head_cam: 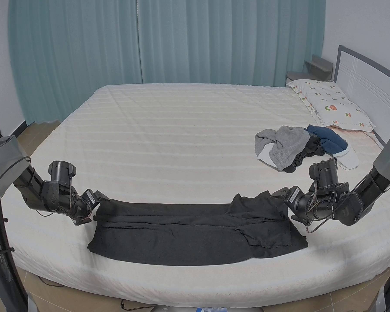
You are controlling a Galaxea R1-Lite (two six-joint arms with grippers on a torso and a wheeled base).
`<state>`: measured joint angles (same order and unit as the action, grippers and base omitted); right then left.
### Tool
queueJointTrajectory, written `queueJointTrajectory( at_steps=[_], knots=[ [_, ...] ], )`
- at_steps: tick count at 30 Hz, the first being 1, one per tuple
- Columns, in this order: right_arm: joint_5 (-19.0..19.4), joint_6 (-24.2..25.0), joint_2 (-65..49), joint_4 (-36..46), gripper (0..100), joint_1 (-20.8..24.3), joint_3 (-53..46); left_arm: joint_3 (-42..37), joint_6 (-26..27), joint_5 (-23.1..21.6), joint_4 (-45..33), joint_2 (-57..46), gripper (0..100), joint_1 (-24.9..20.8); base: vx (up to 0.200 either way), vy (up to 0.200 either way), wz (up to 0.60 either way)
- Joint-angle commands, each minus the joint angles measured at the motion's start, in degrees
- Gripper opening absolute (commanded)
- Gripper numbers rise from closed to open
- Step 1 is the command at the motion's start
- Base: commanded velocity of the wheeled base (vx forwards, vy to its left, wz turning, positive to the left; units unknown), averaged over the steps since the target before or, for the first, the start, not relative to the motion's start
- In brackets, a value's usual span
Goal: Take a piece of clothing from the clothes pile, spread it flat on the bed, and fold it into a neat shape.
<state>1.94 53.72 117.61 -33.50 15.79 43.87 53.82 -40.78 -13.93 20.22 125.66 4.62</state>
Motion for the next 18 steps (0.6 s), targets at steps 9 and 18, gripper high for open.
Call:
queueJointTrajectory(
  at_steps=[9, 18],
  knots=[
    [0.0, 2.5, -0.6, -0.3, 100, 0.6, -0.5, -1.8, -0.6, 4.4, 4.1, 3.0, 100, -2.2, 0.000, 0.000, 0.00],
    [-0.2, 2.6, -0.2, -0.3, 100, 2.3, -0.8, 0.5, -1.4, 8.3, 4.8, 5.4, 0, -3.0, 0.000, 0.000, 0.00]
  ],
)
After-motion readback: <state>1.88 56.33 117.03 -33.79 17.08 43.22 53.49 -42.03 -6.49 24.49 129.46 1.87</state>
